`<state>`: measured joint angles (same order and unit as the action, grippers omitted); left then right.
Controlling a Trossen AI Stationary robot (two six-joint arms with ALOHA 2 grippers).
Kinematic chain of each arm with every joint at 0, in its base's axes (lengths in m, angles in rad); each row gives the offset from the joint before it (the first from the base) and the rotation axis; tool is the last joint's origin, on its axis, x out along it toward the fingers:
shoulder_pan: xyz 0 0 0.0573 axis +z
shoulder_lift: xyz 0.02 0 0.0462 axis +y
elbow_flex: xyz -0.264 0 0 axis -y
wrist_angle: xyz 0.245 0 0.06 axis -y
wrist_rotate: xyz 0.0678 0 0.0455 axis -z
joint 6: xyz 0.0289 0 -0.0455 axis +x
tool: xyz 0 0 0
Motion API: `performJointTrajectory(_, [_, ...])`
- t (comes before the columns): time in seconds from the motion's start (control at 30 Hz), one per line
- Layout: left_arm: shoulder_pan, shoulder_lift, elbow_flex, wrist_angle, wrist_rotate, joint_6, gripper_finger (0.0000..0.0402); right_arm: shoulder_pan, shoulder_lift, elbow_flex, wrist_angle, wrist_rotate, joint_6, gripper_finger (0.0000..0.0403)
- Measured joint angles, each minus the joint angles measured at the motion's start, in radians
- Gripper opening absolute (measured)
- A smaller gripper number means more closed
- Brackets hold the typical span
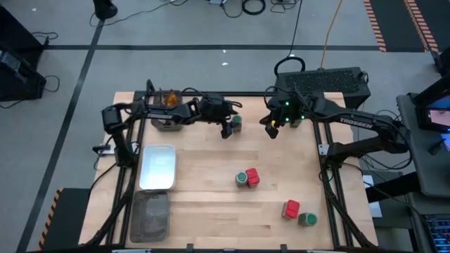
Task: Sort spices by type
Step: Put the top left green seasoning bottle into the white bin
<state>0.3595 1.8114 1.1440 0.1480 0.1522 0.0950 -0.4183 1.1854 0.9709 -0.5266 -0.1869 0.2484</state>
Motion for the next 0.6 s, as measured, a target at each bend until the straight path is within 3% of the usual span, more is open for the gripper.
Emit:
performJointTrajectory(0.2, [-0.025,0.035,-0.001,0.032,-0.026,0.039,0.0267,0.0,0.0,-0.006,0.019,-0.003,0.0,0.0008])
performJointTrajectory(0.47, [-0.041,0.035,-0.001,0.03,-0.153,0.07,0.0329,0.0,0.001,-0.006,0.031,-0.003,-0.03,0.0008])
performJointTrajectory(0.6, [-0.04,0.035,-0.001,0.033,-0.162,0.07,0.0355,-0.002,0.001,-0.006,0.031,-0.003,-0.039,0.0008])
